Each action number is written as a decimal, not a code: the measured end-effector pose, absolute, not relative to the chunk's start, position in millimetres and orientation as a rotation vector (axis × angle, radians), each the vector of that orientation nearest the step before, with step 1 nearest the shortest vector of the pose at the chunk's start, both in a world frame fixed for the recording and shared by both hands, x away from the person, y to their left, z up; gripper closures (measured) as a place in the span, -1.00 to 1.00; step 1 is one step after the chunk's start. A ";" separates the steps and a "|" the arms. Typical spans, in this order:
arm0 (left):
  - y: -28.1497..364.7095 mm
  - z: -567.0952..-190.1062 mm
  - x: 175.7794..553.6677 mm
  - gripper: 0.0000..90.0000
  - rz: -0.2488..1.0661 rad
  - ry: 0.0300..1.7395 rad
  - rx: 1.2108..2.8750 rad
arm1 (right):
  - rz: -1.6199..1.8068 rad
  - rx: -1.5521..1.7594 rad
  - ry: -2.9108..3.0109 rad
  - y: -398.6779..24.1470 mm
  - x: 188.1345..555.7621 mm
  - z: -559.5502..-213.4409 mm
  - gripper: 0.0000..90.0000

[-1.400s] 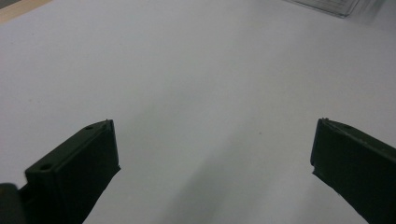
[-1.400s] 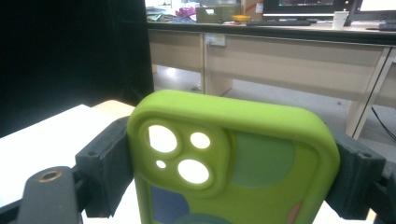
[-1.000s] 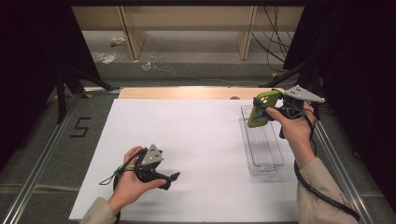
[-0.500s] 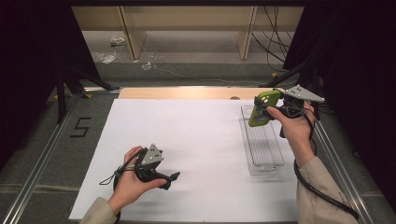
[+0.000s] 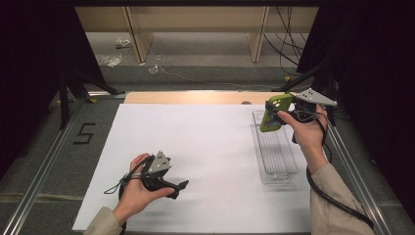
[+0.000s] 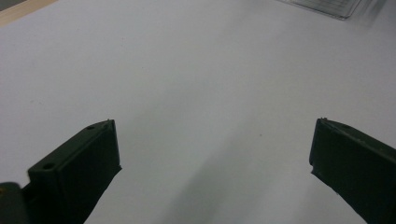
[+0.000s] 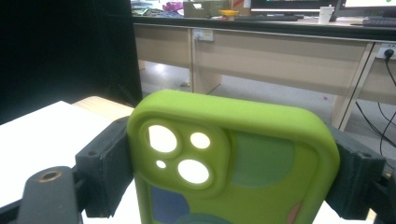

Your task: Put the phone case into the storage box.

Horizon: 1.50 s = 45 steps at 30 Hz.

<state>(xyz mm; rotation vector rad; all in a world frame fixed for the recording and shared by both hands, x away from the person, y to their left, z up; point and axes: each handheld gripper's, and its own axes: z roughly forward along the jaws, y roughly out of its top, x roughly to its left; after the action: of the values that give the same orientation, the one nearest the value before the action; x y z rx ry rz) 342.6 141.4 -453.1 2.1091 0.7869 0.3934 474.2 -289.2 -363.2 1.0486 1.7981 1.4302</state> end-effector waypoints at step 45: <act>143.1 -452.3 343.0 -0.98 0.397 0.796 2.101 | 1.381 1.049 1.808 -285.4 495.0 -369.3 -0.61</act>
<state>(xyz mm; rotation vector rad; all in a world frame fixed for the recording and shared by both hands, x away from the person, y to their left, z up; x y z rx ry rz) 343.0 143.1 -452.3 2.1007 0.7963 0.3972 495.0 -285.4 -369.3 1.0489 1.8078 1.3810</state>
